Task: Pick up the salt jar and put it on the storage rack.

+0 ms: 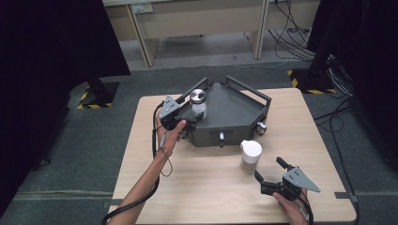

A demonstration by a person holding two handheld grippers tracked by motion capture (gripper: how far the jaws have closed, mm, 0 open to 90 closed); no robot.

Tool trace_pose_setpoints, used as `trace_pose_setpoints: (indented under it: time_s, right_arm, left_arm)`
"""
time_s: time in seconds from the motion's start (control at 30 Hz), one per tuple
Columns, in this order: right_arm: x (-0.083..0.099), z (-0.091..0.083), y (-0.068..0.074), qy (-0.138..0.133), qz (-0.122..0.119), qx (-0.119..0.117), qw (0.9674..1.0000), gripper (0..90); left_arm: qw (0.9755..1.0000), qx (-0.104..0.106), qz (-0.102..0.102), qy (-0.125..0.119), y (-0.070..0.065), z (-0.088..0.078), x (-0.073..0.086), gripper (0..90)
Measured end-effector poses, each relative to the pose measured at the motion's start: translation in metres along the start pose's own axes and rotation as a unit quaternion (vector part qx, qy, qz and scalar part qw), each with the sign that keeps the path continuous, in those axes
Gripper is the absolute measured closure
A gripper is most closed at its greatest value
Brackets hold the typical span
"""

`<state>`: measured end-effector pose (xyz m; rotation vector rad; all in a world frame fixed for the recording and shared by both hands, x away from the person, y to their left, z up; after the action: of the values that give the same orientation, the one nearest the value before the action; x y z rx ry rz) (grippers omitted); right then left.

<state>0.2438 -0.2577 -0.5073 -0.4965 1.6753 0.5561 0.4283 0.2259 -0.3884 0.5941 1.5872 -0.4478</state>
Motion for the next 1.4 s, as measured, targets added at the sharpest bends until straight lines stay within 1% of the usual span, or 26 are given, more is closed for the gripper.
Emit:
trace_pose_setpoints:
  time_s: [0.07,0.1,0.13,0.2,0.33,0.47,0.5,0.53,0.6,0.7,0.9,1.07,1.2,1.33,1.4]
  right_arm:
    - [0.0,0.0,0.0,0.0,0.001,0.0,1.0,0.2]
    - [0.0,0.0,0.0,0.0,0.0,0.001,1.0,0.2]
    - [0.0,0.0,0.0,0.0,0.0,0.001,1.0,0.2]
    - [0.0,0.0,0.0,0.0,0.0,0.0,1.0,0.2]
    - [0.0,0.0,0.001,0.0,0.0,0.001,1.0,0.2]
    - [0.0,0.0,0.0,0.0,0.001,0.001,1.0,0.2]
    - [0.0,0.0,0.0,0.0,0.001,0.001,1.0,0.2]
    - [0.0,0.0,0.0,0.0,0.001,0.002,1.0,0.2]
    - [0.0,0.0,0.0,0.0,0.001,0.002,1.0,0.2]
    - [0.0,0.0,0.0,0.0,0.001,0.002,1.0,0.2]
    - [0.0,0.0,0.0,0.0,0.001,0.002,1.0,0.2]
    - [0.0,0.0,0.0,0.0,0.0,0.002,1.0,0.2]
    - [0.0,0.0,0.001,0.0,-0.001,0.002,1.0,0.2]
    - [0.0,0.0,0.001,0.0,-0.001,0.002,1.0,0.2]
    - [0.0,0.0,0.001,0.0,-0.002,0.002,1.0,0.2]
  left_arm:
    - [1.0,-0.001,0.002,-0.003,-0.001,-0.006,0.002,0.0]
    - [1.0,-0.001,0.002,-0.003,-0.001,-0.006,0.002,0.0]
    - [1.0,0.0,0.008,-0.006,-0.003,-0.01,0.005,0.0]
    - [0.9999,0.002,0.01,-0.01,-0.005,-0.015,0.007,0.0]
    - [0.9997,0.015,0.001,-0.02,-0.01,-0.023,0.014,0.0]
    - [0.9994,0.027,0.011,-0.018,-0.019,-0.03,0.021,0.0]
    - [0.9994,0.027,0.011,-0.018,-0.019,-0.03,0.021,0.0]
    - [0.9992,0.032,0.01,-0.02,-0.023,-0.033,0.025,0.0]
    - [0.999,0.039,0.005,-0.023,-0.025,-0.035,0.029,0.0]
    - [0.9987,0.043,0.003,-0.027,-0.028,-0.039,0.034,0.0]
    - [0.9985,0.044,0.007,-0.032,-0.033,-0.046,0.042,0.0]
    - [0.9986,0.042,0.023,-0.025,-0.038,-0.053,0.056,0.0]
    - [0.9985,0.041,0.028,-0.022,-0.041,-0.055,0.068,0.2]
    - [0.9982,0.04,0.039,-0.019,-0.044,-0.059,0.081,0.5]
    - [0.9982,0.039,0.042,-0.019,-0.045,-0.06,0.087,0.7]
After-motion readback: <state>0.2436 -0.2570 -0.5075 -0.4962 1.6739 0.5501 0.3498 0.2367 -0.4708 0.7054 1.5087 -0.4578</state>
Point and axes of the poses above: each handheld gripper's, and its own axes: z roughly forward along the jaws, x roughly out of its underside, y roughly to its left, the point moved 6 cm from there along z, roughly forward along the jaws, and after that the axes turned 7 degrees about -x, right-handed, at the moved point
